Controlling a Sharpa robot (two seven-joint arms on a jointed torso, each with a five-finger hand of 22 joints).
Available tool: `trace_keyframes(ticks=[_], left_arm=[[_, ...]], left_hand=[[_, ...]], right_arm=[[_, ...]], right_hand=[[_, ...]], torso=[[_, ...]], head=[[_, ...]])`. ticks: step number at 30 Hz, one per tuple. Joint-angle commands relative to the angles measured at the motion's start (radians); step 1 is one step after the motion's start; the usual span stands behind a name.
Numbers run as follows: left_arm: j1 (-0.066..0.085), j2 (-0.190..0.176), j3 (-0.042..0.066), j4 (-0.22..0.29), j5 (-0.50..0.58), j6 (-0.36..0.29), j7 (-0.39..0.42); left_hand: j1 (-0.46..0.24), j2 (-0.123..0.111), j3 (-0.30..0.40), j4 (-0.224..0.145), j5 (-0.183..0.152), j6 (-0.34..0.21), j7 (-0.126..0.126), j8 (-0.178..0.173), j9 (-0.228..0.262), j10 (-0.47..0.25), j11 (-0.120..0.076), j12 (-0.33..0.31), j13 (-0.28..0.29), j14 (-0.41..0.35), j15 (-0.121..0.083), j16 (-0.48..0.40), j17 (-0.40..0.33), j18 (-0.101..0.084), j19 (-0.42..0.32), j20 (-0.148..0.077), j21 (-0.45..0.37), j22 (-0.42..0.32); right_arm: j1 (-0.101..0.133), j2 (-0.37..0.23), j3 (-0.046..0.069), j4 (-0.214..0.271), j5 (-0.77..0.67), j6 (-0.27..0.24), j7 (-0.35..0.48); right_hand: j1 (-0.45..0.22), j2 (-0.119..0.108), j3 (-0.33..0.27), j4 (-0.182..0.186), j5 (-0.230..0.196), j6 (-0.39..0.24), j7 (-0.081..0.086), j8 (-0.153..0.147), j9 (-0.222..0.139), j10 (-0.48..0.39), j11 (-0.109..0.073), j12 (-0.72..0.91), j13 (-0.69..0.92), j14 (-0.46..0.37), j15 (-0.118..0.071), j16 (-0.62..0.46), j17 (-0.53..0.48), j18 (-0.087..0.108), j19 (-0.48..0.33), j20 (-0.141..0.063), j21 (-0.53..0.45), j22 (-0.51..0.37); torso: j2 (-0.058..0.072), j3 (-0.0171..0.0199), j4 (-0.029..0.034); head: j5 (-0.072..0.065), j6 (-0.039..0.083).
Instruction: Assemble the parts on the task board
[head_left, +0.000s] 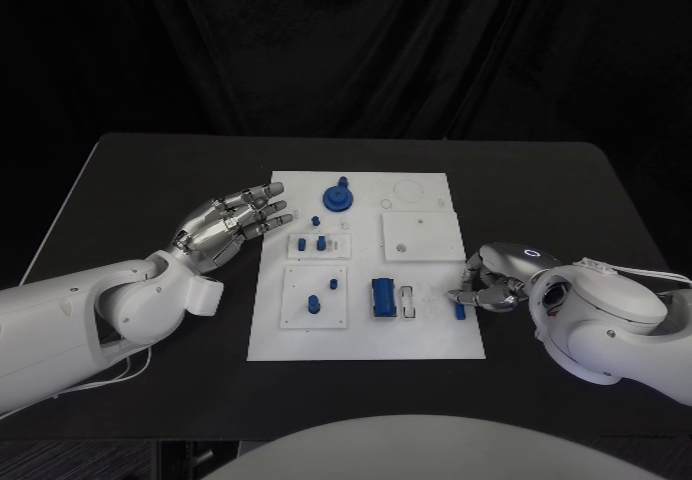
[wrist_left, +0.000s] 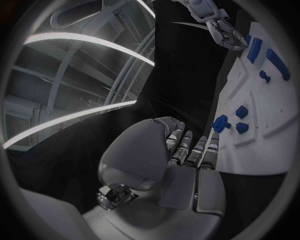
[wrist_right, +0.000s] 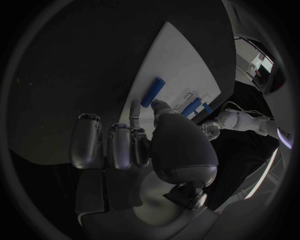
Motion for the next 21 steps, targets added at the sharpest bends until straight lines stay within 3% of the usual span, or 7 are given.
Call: trace_keyframes(ticks=[1,9,17,18,21], left_arm=[[-0.002,0.002,0.001,0.001,0.005,0.015,0.005],[-0.003,0.002,0.001,0.0,0.005,0.018,0.002],[-0.004,0.003,0.001,0.0,0.005,0.021,-0.001],[-0.004,0.003,0.001,0.0,0.005,0.021,-0.002],[-0.004,0.004,0.001,0.0,0.005,0.023,-0.002]], left_hand=[[0.001,-0.01,0.005,0.002,0.005,0.001,0.022,0.005,0.001,0.003,0.004,0.002,0.001,0.004,-0.002,0.004,0.001,-0.005,0.006,0.003,0.006,0.0],[0.001,-0.01,0.006,0.002,0.005,0.0,0.022,0.005,0.001,0.002,0.005,0.001,0.001,0.004,-0.001,0.004,0.001,-0.005,0.007,0.003,0.006,0.0],[0.001,-0.01,0.007,0.002,0.005,0.0,0.023,0.005,0.001,0.002,0.005,0.002,0.001,0.004,-0.001,0.005,0.001,-0.005,0.006,0.003,0.006,-0.001],[0.001,-0.01,0.007,0.002,0.005,0.0,0.023,0.005,0.001,0.002,0.005,0.002,0.001,0.004,-0.001,0.005,0.001,-0.005,0.006,0.003,0.006,-0.001],[0.001,-0.01,0.007,0.002,0.005,0.0,0.023,0.005,0.001,0.002,0.005,0.002,0.001,0.004,-0.001,0.005,0.001,-0.005,0.006,0.003,0.006,-0.001]], right_arm=[[-0.007,0.005,0.0,-0.004,-0.003,0.035,-0.02],[-0.015,0.018,0.0,-0.011,-0.002,0.036,-0.003],[-0.024,0.034,0.0,-0.016,-0.002,0.048,0.01],[-0.026,0.036,0.0,-0.017,-0.002,0.048,0.012],[-0.034,0.041,0.0,-0.019,-0.002,0.038,0.023]], right_hand=[[0.012,0.0,0.002,-0.006,0.005,0.006,0.003,-0.008,-0.003,0.108,0.007,0.005,0.263,0.061,0.006,-0.005,-0.003,-0.004,0.026,0.008,-0.006,0.176],[0.053,-0.005,0.009,-0.022,0.001,0.01,0.004,-0.021,-0.016,0.108,0.008,0.005,0.263,0.059,0.007,-0.009,-0.01,-0.004,0.025,0.009,-0.008,0.175],[0.084,-0.009,0.008,-0.036,-0.038,0.019,0.004,-0.028,-0.026,0.108,0.009,0.005,0.263,0.058,0.007,-0.012,-0.014,-0.004,0.025,0.01,-0.009,0.175],[0.099,-0.008,0.013,-0.044,-0.035,0.021,0.002,-0.028,-0.027,0.108,0.007,0.005,0.263,0.058,0.007,-0.012,-0.014,-0.004,0.025,0.01,-0.009,0.175],[0.157,-0.003,0.037,-0.077,0.041,0.035,-0.006,-0.028,-0.031,0.108,0.0,0.005,0.263,0.059,0.001,-0.012,-0.013,-0.004,0.026,0.005,-0.005,0.176]], torso=[[0.0,-0.0001,-0.0001],[0.0,0.0001,0.0],[0.0,-0.0001,0.0001],[0.0,0.0,0.0001],[0.0,0.0,0.0003]], head=[[0.0,0.0],[0.001,0.0],[0.002,0.0],[0.002,0.0],[0.003,0.0]])
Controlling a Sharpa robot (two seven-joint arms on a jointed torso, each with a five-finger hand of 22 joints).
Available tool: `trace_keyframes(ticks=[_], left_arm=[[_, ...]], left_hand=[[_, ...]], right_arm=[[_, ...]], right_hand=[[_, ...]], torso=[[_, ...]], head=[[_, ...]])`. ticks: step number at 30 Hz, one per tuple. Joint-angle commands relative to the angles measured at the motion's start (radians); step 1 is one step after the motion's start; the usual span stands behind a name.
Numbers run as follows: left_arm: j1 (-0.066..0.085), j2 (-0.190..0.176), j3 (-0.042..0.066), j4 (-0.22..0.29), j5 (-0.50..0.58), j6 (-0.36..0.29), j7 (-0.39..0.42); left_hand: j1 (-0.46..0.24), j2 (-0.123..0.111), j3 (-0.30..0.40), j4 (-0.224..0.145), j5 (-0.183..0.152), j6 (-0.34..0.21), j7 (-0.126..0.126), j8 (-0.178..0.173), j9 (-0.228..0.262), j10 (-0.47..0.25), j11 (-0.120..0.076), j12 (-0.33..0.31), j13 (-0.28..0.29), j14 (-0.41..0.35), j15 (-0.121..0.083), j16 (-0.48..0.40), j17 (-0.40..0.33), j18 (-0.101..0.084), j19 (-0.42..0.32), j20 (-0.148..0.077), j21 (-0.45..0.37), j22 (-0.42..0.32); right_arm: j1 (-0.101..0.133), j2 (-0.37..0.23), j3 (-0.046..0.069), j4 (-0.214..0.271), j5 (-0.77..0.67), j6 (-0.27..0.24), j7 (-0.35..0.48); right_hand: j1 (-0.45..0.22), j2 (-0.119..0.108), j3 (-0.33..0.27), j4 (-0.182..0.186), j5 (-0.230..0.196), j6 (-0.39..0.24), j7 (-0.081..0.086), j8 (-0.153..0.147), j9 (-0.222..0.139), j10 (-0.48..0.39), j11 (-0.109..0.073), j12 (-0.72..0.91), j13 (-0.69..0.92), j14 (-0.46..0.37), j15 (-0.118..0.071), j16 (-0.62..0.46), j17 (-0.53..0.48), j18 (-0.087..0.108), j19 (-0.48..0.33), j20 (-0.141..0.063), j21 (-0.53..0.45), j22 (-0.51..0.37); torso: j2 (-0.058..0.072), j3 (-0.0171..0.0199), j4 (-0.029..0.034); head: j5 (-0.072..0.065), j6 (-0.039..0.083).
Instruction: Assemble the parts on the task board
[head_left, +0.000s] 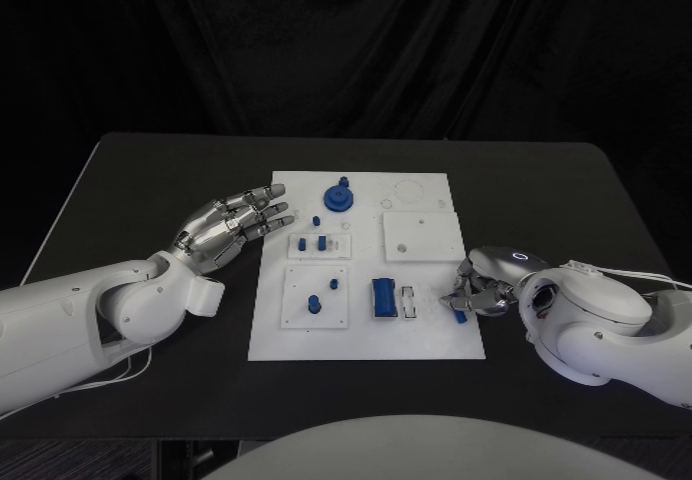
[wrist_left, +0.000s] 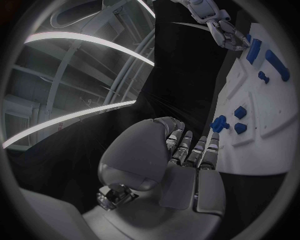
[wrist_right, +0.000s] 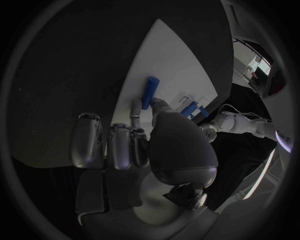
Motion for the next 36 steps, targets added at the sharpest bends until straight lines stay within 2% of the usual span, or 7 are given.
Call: trace_keyframes(ticks=[1,5,8,9,13,24,36], left_arm=[[-0.002,0.002,0.001,0.002,0.004,0.018,0.005],[-0.002,0.001,0.001,0.002,0.004,0.018,0.004],[-0.002,0.0,0.001,0.002,0.004,0.018,0.004],[-0.002,0.0,0.001,0.002,0.004,0.019,0.004],[-0.002,0.0,0.001,0.002,0.004,0.021,0.003],[-0.003,0.002,0.001,0.0,0.004,0.022,-0.001],[-0.003,0.004,0.001,-0.001,0.004,0.021,-0.006]], left_hand=[[0.001,-0.01,0.004,-0.001,0.005,0.0,0.023,0.005,0.001,0.002,0.005,0.002,0.001,0.004,-0.001,0.005,0.001,-0.005,0.006,0.003,0.006,-0.001],[0.001,-0.01,0.005,-0.001,0.005,0.002,0.023,0.005,0.001,0.002,0.006,0.001,0.001,0.005,-0.001,0.005,0.001,-0.005,0.006,0.003,0.006,-0.001],[0.001,-0.01,0.005,-0.001,0.005,0.002,0.023,0.005,0.001,0.002,0.006,0.001,0.001,0.005,-0.001,0.005,0.001,-0.005,0.006,0.003,0.006,-0.001],[0.001,-0.01,0.005,-0.001,0.005,0.002,0.023,0.005,0.001,0.002,0.006,0.001,0.001,0.005,-0.001,0.005,0.001,-0.005,0.006,0.003,0.006,-0.001],[0.001,-0.01,0.006,0.0,0.005,0.002,0.024,0.005,0.001,0.003,0.006,0.002,0.001,0.005,-0.001,0.005,0.001,-0.005,0.006,0.003,0.006,0.0],[0.001,-0.009,0.006,0.0,0.005,0.003,0.024,0.005,0.001,0.003,0.007,0.003,0.001,0.004,-0.001,0.005,0.001,-0.005,0.006,0.003,0.006,-0.001],[0.001,-0.009,0.007,0.0,0.005,0.004,0.025,0.006,0.001,0.004,0.009,0.004,0.001,0.004,-0.001,0.005,0.001,-0.005,0.006,0.003,0.006,-0.001]], right_arm=[[-0.017,0.004,-0.009,-0.008,0.004,0.019,0.011],[-0.021,0.004,-0.009,-0.005,0.014,-0.019,0.029],[-0.022,0.002,-0.009,0.0,0.032,-0.058,0.044],[-0.022,0.0,-0.009,0.004,0.044,-0.075,0.052],[-0.023,-0.004,-0.009,0.016,0.093,-0.126,0.08],[-0.009,0.0,-0.007,0.041,0.363,-0.27,0.196],[-0.004,0.041,-0.007,0.006,0.458,-0.29,0.242]], right_hand=[[0.056,0.007,0.021,-0.029,0.068,0.014,-0.004,-0.002,-0.026,0.104,-0.006,0.005,0.263,0.059,-0.001,-0.003,0.001,-0.005,0.03,0.0,-0.001,0.177],[0.087,0.009,0.05,-0.049,0.128,0.018,-0.008,-0.001,-0.027,0.104,-0.011,0.005,0.263,0.06,-0.005,-0.001,0.006,-0.005,0.031,-0.004,0.003,0.178],[0.112,0.002,0.12,-0.058,0.015,0.013,-0.009,-0.004,-0.028,0.104,-0.013,0.005,0.263,0.061,-0.009,0.001,0.008,-0.006,0.032,-0.008,0.004,0.178],[0.1,-0.035,0.222,-0.046,-0.035,0.015,-0.002,0.0,-0.025,0.104,-0.01,0.005,0.263,0.061,-0.004,0.002,0.011,-0.007,0.033,-0.008,0.008,0.179],[0.06,-0.073,0.345,-0.039,-0.023,0.015,-0.004,0.015,-0.01,0.104,-0.009,0.005,0.263,0.062,-0.003,0.004,0.013,-0.006,0.033,-0.005,0.008,0.179],[0.004,-0.082,0.405,-0.027,-0.034,0.023,-0.007,0.031,0.002,0.104,-0.01,0.005,0.263,0.063,-0.005,0.008,0.019,-0.006,0.034,-0.005,0.01,0.179],[-0.04,-0.081,0.422,-0.017,-0.055,0.021,-0.007,0.034,0.007,0.104,-0.011,0.005,0.263,0.063,-0.006,0.007,0.016,-0.006,0.034,-0.006,0.009,0.179]], torso=[[0.0,0.0,0.0001],[0.0,0.0001,0.0005],[0.0,0.0001,-0.0001],[0.0,-0.0001,-0.0001],[0.0,-0.0002,-0.0005],[0.0,0.0005,-0.0007],[0.002,-0.0016,0.0032]], head=[[0.002,0.0],[0.003,0.0],[0.004,0.0],[0.004,0.0],[0.006,0.0],[0.008,0.0],[0.009,0.0]])
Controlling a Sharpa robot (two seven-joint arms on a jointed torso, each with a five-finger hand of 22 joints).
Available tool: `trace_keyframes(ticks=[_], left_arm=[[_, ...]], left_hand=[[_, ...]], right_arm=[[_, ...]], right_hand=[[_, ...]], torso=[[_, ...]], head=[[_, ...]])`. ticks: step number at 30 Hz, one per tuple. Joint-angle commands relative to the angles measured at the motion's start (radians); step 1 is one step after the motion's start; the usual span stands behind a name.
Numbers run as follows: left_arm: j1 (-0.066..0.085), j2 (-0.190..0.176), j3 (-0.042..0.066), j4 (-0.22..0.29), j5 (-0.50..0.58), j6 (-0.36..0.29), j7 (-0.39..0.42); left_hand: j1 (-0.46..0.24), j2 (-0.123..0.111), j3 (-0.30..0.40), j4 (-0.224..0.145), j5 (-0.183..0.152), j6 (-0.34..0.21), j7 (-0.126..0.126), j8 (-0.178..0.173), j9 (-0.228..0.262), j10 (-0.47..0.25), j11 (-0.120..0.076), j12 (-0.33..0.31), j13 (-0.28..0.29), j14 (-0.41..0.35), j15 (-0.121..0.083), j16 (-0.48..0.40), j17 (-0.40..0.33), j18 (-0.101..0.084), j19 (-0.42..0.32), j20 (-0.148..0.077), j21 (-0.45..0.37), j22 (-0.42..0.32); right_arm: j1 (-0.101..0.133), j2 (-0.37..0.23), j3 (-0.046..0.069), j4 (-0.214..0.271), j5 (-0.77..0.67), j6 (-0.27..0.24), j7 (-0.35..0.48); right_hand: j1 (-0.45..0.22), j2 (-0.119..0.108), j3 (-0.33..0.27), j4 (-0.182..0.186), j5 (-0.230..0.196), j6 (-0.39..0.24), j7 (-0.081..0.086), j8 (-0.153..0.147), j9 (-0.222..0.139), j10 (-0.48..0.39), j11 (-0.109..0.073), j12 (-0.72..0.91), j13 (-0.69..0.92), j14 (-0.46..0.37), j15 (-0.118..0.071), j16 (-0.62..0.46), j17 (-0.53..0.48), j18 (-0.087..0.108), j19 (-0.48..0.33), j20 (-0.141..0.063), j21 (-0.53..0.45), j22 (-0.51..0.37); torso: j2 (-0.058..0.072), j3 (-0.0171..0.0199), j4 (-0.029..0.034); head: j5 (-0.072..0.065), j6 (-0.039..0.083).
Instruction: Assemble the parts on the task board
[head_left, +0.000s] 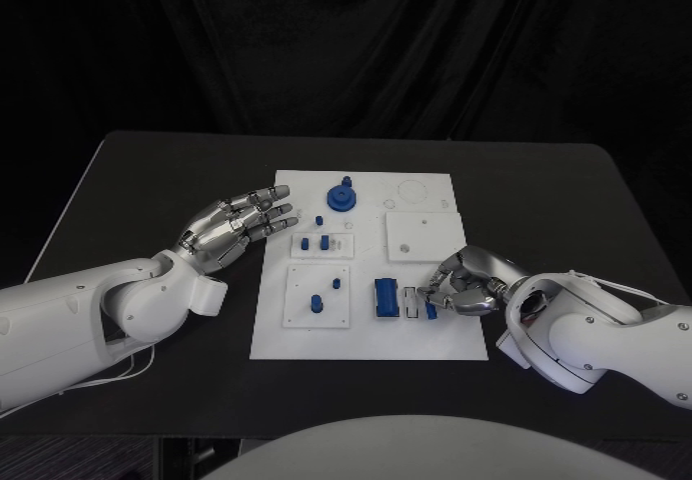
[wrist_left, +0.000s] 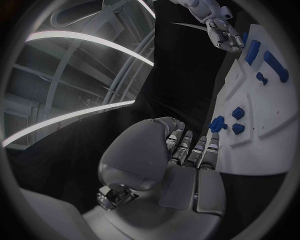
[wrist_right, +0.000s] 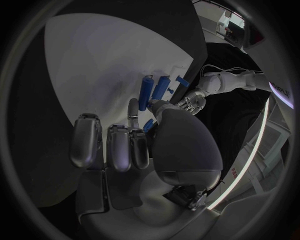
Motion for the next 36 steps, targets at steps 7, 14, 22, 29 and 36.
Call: trace_keyframes(ticks=[7,14,22,29,36], left_arm=[[-0.001,0.003,0.001,0.001,0.004,0.014,0.002],[-0.001,0.005,0.001,0.0,0.004,0.016,0.001],[-0.001,0.005,0.001,0.0,0.004,0.017,-0.001],[-0.001,0.006,0.001,-0.001,0.004,0.017,-0.003],[-0.001,0.006,0.001,-0.002,0.004,0.017,-0.005]], left_hand=[[0.001,-0.01,0.008,0.0,0.005,0.004,0.026,0.006,0.002,0.002,0.007,0.004,0.001,0.004,-0.002,0.006,0.001,-0.005,0.006,0.003,0.005,-0.001],[0.001,-0.01,0.008,0.0,0.005,0.004,0.026,0.006,0.002,0.002,0.007,0.004,0.001,0.004,-0.002,0.006,0.001,-0.005,0.006,0.003,0.005,-0.001],[0.001,-0.01,0.008,0.0,0.005,0.004,0.026,0.006,0.002,0.002,0.007,0.004,0.001,0.004,-0.002,0.006,0.001,-0.005,0.006,0.003,0.005,-0.001],[0.001,-0.01,0.009,0.0,0.005,0.004,0.027,0.006,0.002,0.002,0.008,0.003,0.001,0.004,-0.002,0.006,0.001,-0.005,0.005,0.003,0.005,-0.002],[0.001,-0.01,0.009,0.0,0.005,0.004,0.027,0.006,0.002,0.002,0.008,0.003,0.001,0.004,-0.002,0.006,0.001,-0.005,0.005,0.003,0.005,-0.002]], right_arm=[[0.002,0.022,0.0,-0.025,0.041,-0.036,0.041],[0.002,0.039,0.0,-0.041,0.032,-0.007,0.026],[0.002,0.055,0.0,-0.053,0.024,0.012,0.013],[0.001,0.067,0.0,-0.059,0.023,0.036,-0.001],[0.001,0.072,0.0,-0.065,0.003,0.053,-0.021]], right_hand=[[-0.037,0.0,0.085,-0.076,-0.029,0.003,0.0,0.007,0.001,0.106,-0.004,0.005,0.263,0.061,-0.006,0.002,-0.003,-0.006,0.031,-0.004,0.002,0.178],[-0.078,0.006,0.048,-0.063,-0.069,0.0,0.002,0.005,0.001,0.106,-0.001,0.005,0.263,0.06,-0.004,-0.002,-0.01,-0.005,0.029,-0.002,-0.003,0.176],[-0.138,0.021,-0.018,-0.029,-0.142,0.006,0.006,0.004,0.0,0.106,0.002,0.005,0.263,0.059,-0.001,-0.003,-0.012,-0.004,0.028,0.001,-0.005,0.176],[-0.162,0.034,-0.05,-0.014,-0.164,0.009,0.006,0.004,-0.001,0.106,0.002,0.005,0.263,0.06,-0.001,-0.003,-0.013,-0.004,0.028,0.001,-0.005,0.176],[-0.251,0.058,-0.123,-0.001,-0.265,0.015,0.007,0.003,-0.003,0.106,0.003,0.005,0.263,0.059,0.0,-0.003,-0.015,-0.004,0.028,0.003,-0.007,0.175]], torso=[[0.001,0.0004,0.0012],[0.001,0.0009,0.0001],[0.0,0.0003,-0.0014],[0.0,0.001,-0.0023],[0.0,0.0,-0.0006]], head=[[0.001,0.0],[0.002,0.0],[0.005,0.0],[0.006,0.0],[0.006,0.0]])
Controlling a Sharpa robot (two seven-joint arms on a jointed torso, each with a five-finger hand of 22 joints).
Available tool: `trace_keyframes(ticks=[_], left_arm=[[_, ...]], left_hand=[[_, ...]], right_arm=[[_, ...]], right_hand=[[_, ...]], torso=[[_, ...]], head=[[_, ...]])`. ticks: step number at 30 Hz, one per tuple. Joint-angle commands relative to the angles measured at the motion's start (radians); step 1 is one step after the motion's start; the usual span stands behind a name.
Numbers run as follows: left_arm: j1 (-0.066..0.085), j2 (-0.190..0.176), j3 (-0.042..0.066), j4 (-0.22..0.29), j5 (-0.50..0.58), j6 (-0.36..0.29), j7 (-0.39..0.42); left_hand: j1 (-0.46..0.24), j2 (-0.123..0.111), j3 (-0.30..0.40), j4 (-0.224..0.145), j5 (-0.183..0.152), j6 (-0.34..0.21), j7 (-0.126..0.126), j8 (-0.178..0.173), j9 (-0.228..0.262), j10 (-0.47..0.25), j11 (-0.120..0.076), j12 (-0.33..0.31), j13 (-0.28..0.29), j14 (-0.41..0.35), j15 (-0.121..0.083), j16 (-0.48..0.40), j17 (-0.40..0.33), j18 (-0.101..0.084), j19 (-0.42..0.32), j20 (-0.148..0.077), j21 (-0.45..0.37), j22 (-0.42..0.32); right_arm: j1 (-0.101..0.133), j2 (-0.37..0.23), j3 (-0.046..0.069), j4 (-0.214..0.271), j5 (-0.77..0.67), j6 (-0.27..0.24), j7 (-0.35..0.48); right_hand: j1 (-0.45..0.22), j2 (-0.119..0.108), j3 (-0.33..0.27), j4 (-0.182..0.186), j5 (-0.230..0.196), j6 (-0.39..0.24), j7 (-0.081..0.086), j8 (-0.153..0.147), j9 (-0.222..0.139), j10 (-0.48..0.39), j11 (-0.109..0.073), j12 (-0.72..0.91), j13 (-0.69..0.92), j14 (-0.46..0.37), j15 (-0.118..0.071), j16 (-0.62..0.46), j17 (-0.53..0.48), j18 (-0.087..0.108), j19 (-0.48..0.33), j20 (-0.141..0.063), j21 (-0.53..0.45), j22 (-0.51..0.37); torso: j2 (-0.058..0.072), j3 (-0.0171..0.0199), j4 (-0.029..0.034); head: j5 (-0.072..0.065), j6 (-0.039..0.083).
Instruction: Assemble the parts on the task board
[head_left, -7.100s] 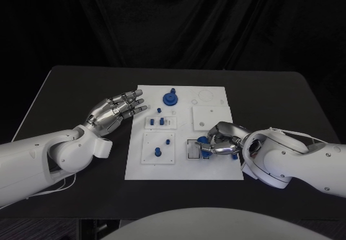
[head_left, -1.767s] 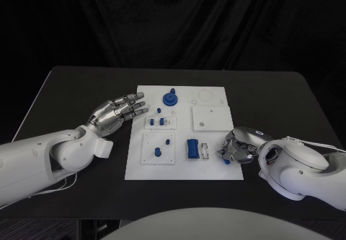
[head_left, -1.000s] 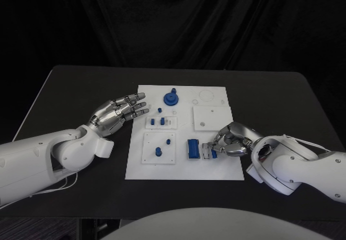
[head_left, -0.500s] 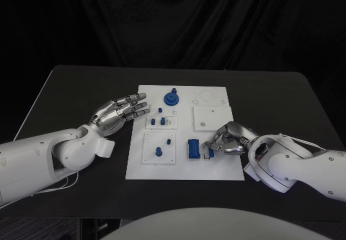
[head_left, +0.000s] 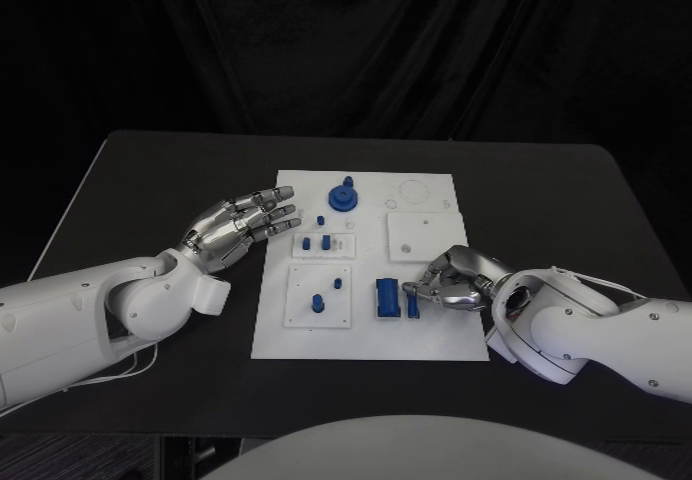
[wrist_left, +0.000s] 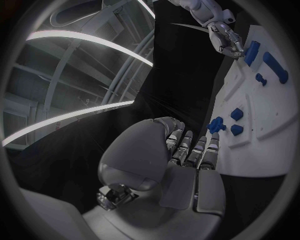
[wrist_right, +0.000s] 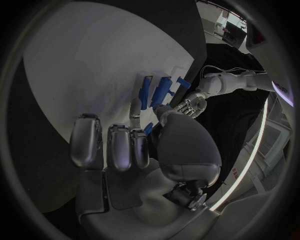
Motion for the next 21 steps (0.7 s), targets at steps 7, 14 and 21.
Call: trace_keyframes(ticks=[7,14,21], left_arm=[[-0.001,0.002,0.001,0.001,0.004,0.016,0.006],[-0.001,-0.001,0.001,0.002,0.004,0.014,0.007],[-0.001,-0.003,0.001,0.002,0.004,0.012,0.007]], left_hand=[[0.001,-0.01,0.007,-0.002,0.005,0.003,0.028,0.006,0.002,-0.001,0.006,0.004,0.001,0.004,-0.002,0.007,0.001,-0.005,0.006,0.003,0.005,-0.002],[0.001,-0.01,0.007,-0.002,0.005,0.003,0.028,0.006,0.002,-0.001,0.007,0.004,0.001,0.005,-0.002,0.007,0.001,-0.005,0.006,0.003,0.005,-0.001],[0.001,-0.01,0.007,-0.002,0.005,0.003,0.028,0.006,0.002,-0.001,0.007,0.004,0.001,0.005,-0.002,0.007,0.001,-0.005,0.006,0.003,0.005,-0.001]], right_arm=[[0.0,-0.008,0.0,0.004,-0.046,0.0,-0.016],[0.0,-0.038,0.0,0.021,-0.051,-0.083,0.053],[0.0,-0.075,0.0,0.035,-0.052,-0.138,0.134]], right_hand=[[-0.025,0.018,-0.043,-0.004,-0.044,0.004,-0.001,-0.004,0.0,0.106,0.001,0.005,0.263,0.059,-0.001,-0.003,-0.002,-0.003,0.028,0.002,-0.004,0.175],[0.04,0.048,-0.036,-0.017,0.071,0.003,-0.006,0.01,0.015,0.106,-0.003,0.005,0.263,0.06,-0.005,0.0,0.003,-0.004,0.029,-0.002,0.0,0.176],[0.073,0.052,-0.035,-0.022,0.119,-0.01,-0.007,0.016,0.027,0.106,-0.004,0.005,0.263,0.062,-0.006,0.005,0.014,-0.006,0.032,-0.003,0.009,0.179]], torso=[[0.0,-0.0009,0.0005],[0.0,-0.0006,-0.0002],[0.0,0.0003,-0.0018]], head=[[0.002,0.0],[0.006,0.0],[0.008,0.0]])
